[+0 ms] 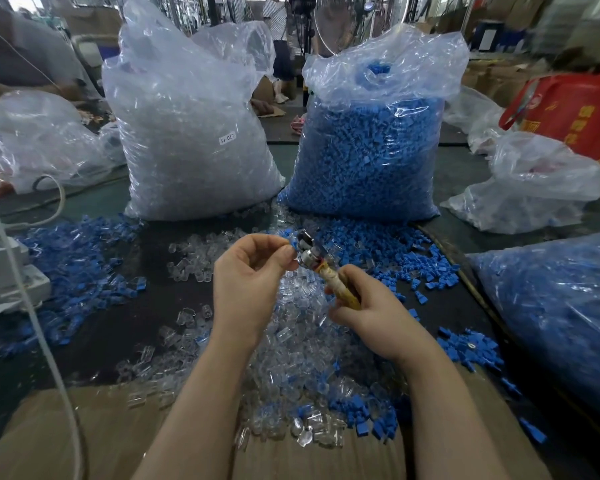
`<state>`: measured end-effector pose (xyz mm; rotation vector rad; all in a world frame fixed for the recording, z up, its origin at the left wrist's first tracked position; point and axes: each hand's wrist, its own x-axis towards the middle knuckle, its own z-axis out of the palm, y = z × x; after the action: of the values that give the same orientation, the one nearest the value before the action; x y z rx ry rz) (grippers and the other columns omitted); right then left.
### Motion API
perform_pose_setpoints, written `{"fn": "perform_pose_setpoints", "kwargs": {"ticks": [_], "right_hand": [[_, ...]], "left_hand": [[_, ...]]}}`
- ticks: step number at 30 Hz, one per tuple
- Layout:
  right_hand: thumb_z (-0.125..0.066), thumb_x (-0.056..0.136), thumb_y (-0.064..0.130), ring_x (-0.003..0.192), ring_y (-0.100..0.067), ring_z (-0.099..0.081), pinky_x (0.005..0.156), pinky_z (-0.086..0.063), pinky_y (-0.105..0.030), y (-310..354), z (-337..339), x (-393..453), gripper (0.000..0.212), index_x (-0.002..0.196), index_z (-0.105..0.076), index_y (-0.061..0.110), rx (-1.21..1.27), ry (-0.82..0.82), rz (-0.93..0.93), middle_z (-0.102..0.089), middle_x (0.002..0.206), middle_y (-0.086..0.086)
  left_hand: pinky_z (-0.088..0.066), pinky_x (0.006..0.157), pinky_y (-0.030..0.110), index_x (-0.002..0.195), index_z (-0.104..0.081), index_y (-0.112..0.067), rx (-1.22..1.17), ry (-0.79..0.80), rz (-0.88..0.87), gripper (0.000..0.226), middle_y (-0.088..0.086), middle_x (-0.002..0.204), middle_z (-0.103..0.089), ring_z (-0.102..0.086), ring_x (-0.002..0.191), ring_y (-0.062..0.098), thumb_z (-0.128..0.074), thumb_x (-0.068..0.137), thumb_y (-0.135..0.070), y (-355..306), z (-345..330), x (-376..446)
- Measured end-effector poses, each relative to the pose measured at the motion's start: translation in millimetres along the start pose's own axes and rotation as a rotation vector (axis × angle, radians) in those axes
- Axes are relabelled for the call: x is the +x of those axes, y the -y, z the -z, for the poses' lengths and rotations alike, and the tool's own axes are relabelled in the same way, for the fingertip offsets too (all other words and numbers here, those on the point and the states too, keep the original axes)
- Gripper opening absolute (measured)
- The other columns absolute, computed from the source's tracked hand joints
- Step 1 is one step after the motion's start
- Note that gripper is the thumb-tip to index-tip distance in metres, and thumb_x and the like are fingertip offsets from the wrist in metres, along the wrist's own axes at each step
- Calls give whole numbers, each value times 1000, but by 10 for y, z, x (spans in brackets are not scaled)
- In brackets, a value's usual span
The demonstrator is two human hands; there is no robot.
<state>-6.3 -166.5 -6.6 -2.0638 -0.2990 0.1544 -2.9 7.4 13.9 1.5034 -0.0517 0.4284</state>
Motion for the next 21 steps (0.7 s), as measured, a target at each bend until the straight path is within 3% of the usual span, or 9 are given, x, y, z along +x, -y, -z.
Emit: {"fn": "perform_pose_setpoints", "kwargs": {"ticks": [7,13,21], "right_hand": [[-58,79,9,56,-12,-36,58,-32,-33,0,-20,-8,17,90,-50,19,-66,-29,34,-44,69,4],[-51,68,17,54,-13,-38,56,-33,-33,4,-49,-1,15,83,-50,19,-107,-79,40,-45,64,3],[-51,69,25,56,-13,-41,57,-35,-35,11,-76,16,16,85,-49,24,-92,-71,18,-48,68,2]], "left_hand": [[-52,65,13,85,-68,-7,-18,24,-9,10,-4,70,-72,-68,66,5,-68,85,3,-26,13,-5],[-52,64,13,85,-68,-6,-7,13,-13,10,-6,69,-71,-67,65,3,-67,86,4,-15,-4,-4],[-53,64,16,84,-72,-13,30,-1,26,10,2,74,-74,-70,68,9,-73,84,-3,-16,88,55]]}}
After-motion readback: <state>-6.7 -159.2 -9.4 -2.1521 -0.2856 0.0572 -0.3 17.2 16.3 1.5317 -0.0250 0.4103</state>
